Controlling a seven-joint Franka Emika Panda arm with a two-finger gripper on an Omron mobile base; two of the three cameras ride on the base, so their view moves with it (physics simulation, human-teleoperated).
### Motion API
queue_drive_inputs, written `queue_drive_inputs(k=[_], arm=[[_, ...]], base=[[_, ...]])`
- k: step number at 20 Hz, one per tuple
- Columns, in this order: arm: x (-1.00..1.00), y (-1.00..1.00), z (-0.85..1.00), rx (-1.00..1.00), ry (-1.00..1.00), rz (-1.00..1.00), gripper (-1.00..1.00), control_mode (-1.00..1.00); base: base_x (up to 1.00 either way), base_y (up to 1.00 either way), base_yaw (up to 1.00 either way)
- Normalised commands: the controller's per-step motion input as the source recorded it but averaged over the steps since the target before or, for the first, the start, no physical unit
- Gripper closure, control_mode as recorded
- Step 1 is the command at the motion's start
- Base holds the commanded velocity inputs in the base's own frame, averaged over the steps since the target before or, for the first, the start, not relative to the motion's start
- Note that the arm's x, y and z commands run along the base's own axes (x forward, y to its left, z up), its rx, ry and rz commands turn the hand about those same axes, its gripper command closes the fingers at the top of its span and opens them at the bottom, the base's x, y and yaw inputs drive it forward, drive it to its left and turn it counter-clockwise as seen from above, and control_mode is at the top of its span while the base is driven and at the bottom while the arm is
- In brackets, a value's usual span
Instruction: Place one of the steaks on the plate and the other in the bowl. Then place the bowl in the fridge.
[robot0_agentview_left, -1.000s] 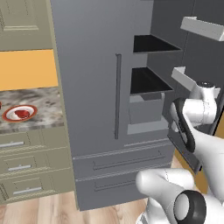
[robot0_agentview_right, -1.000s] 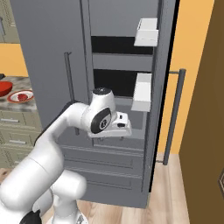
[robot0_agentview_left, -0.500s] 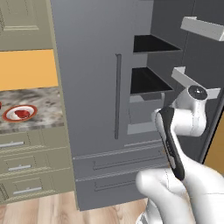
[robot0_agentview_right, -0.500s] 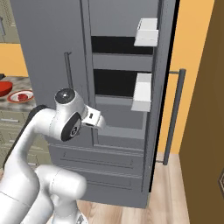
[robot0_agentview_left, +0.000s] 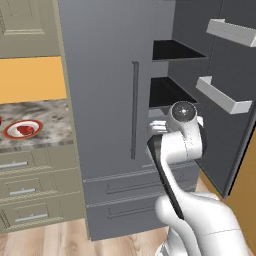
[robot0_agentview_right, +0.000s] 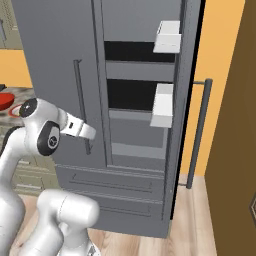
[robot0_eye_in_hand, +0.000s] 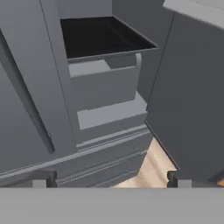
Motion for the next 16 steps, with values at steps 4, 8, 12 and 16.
queue_drive_inputs(k=[4, 8, 12, 16], arm=[[0.93, 0.23, 0.16, 0.25, -0.01, 0.02, -1.00, -1.00], [0.54, 0.13, 0.33, 0.04, -0.02, 0.02, -1.00, -1.00], [0.19, 0.22, 0.18, 0.00, 0.00, 0.02, -1.00, -1.00], [0.17, 0.59, 0.01, 0.00, -0.11, 0.10, -1.00, -1.00]], base=[[0.00, 0.00, 0.00], [0.00, 0.00, 0.00], [0.00, 0.00, 0.00], [0.00, 0.00, 0.00]])
